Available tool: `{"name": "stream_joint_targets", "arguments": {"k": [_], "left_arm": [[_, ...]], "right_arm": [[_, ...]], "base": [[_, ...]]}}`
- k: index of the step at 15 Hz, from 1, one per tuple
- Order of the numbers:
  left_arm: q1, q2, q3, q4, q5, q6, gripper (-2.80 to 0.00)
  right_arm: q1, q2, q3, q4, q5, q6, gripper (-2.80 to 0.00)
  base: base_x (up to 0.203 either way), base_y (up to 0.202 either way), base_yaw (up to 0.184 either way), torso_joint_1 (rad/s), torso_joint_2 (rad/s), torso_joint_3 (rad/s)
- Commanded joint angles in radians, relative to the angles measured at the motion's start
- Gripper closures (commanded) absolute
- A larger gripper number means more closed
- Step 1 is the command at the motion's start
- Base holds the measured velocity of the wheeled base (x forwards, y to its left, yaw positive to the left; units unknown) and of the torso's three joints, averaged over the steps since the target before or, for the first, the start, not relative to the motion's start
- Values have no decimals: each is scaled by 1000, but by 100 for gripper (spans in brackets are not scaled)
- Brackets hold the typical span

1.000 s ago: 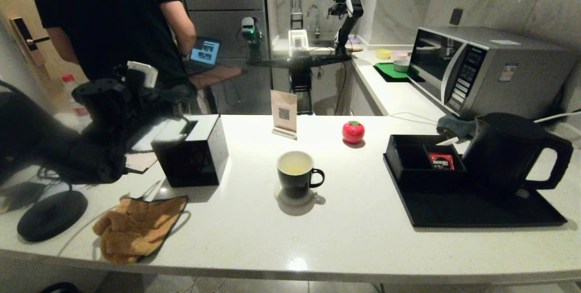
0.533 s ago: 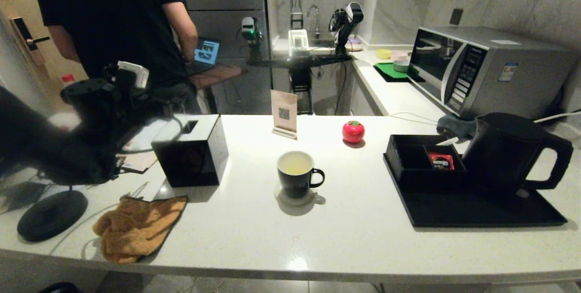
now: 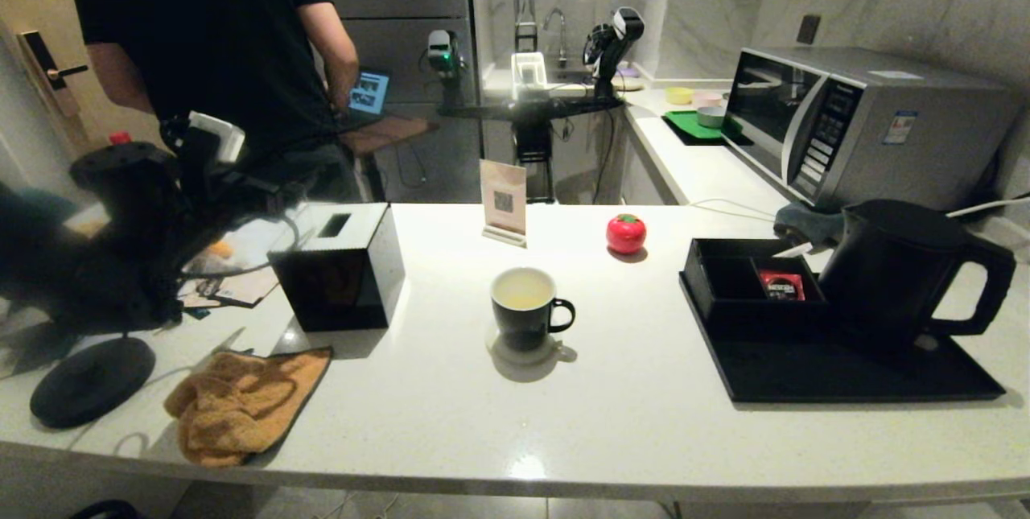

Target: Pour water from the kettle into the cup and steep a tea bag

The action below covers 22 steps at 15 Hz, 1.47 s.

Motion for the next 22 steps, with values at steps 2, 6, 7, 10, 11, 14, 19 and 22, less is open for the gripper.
{"name": "stream_joint_targets", "arguments": {"k": [2,6,7,10,11,14,19,22], "left_arm": [[24,-2,-3,-4,-34,29,-280],[27,-1,3,8,-68,40,-280],[34,-1,3,24,-71,62,-280],[53,1,3,53,-98,81,-280],[56,5,1,61,-101,89,-280],[80,17,1,73,-104,115,-280],[108,32,3,121,-147,167,-280],[110,37,3,153,-166,189,-280]], "right_arm": [[0,1,0,1,0,0,0],[0,1,0,1,0,0,0],[0,1,0,1,0,0,0],[0,1,0,1,0,0,0],[0,1,0,1,0,0,0],[0,1,0,1,0,0,0],[0,1,0,1,0,0,0],[0,1,0,1,0,0,0]], "base": [[0,0,0,0,0,0],[0,0,0,0,0,0],[0,0,0,0,0,0],[0,0,0,0,0,0],[0,0,0,0,0,0],[0,0,0,0,0,0],[0,0,0,0,0,0],[0,0,0,0,0,0]]}}
